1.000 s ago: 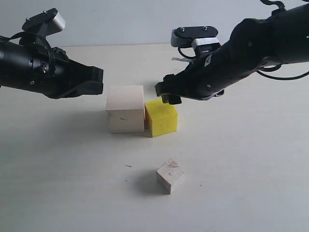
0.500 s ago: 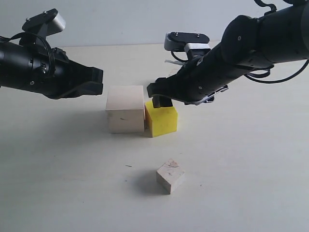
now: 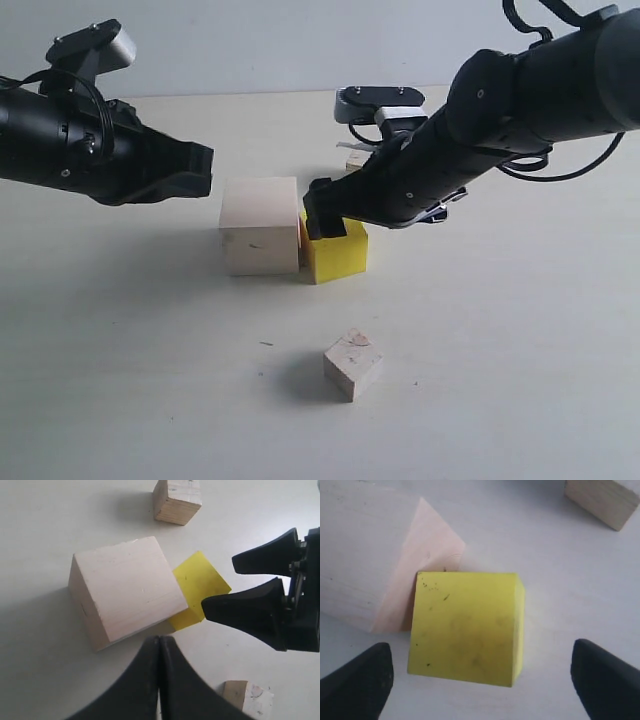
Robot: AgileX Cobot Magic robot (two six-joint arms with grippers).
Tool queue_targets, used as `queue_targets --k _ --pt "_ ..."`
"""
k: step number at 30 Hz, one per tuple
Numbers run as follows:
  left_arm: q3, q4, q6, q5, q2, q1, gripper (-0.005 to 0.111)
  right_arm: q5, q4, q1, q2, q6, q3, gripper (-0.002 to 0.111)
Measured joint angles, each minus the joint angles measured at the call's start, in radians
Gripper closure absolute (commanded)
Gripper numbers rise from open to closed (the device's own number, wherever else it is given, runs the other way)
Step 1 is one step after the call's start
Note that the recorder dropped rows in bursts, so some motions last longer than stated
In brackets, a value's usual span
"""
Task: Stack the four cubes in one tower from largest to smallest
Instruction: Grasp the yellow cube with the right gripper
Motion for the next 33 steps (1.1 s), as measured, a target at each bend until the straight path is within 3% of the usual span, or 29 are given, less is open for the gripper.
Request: queue_targets --k 33 --pt "0.0 0.017 -0.004 -0.007 0.0 0.0 0.107 -0.011 0.05 0.049 0.05 -0.044 0.0 0.017"
